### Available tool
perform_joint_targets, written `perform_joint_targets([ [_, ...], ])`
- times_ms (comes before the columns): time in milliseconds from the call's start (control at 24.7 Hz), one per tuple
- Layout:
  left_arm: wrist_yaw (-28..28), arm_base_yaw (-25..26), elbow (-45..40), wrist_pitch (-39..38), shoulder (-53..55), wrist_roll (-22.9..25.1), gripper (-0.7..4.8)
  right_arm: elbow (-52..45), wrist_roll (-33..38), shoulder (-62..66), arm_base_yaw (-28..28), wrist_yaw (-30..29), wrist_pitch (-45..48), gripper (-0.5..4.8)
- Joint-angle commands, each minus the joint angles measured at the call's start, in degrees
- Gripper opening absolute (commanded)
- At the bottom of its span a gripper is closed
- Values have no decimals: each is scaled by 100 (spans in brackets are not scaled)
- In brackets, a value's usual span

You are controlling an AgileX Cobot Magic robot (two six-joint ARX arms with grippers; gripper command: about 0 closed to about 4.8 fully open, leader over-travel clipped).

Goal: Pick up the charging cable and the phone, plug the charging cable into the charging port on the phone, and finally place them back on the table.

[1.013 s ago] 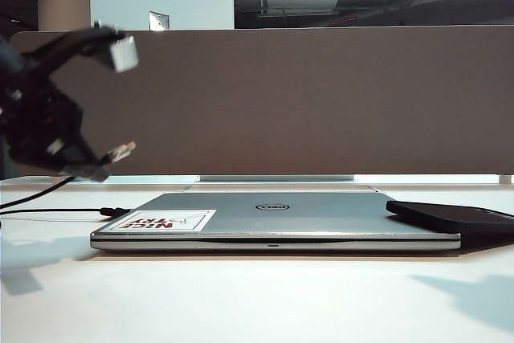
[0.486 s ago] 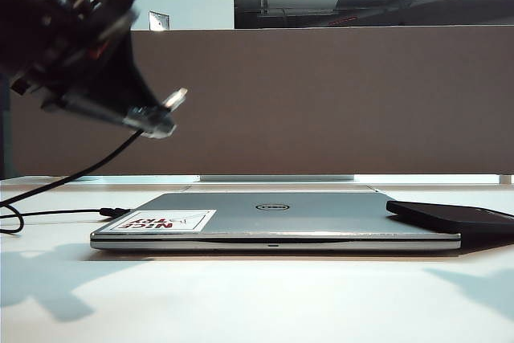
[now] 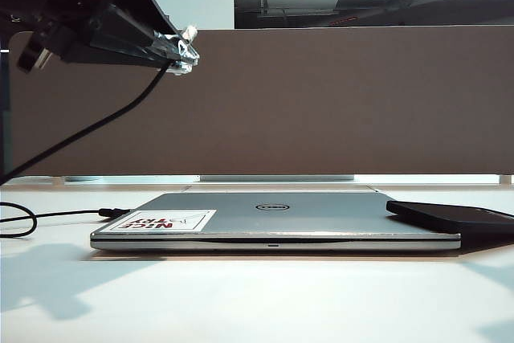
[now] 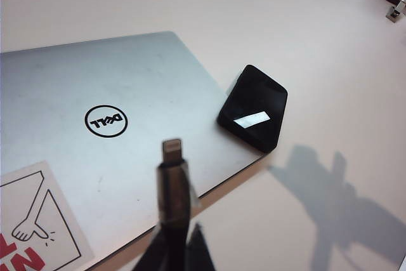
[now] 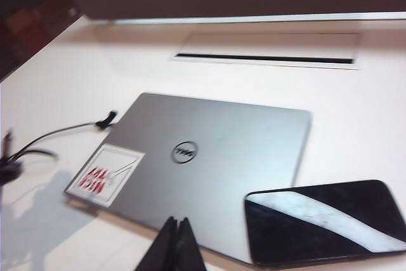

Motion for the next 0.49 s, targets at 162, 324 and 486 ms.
perform_joint_targets([
  [162,9,-7,15,68,-11,289,-6,-98,289,17,-658,-754,133,-6],
  [324,9,0,13,66,-7,404,-6,-393,697,13,-1051,-1180,345,-6],
  [486,9,-2,4,-44,9,420,-6,-752,1054,9,-1438,-1528,754,-6],
])
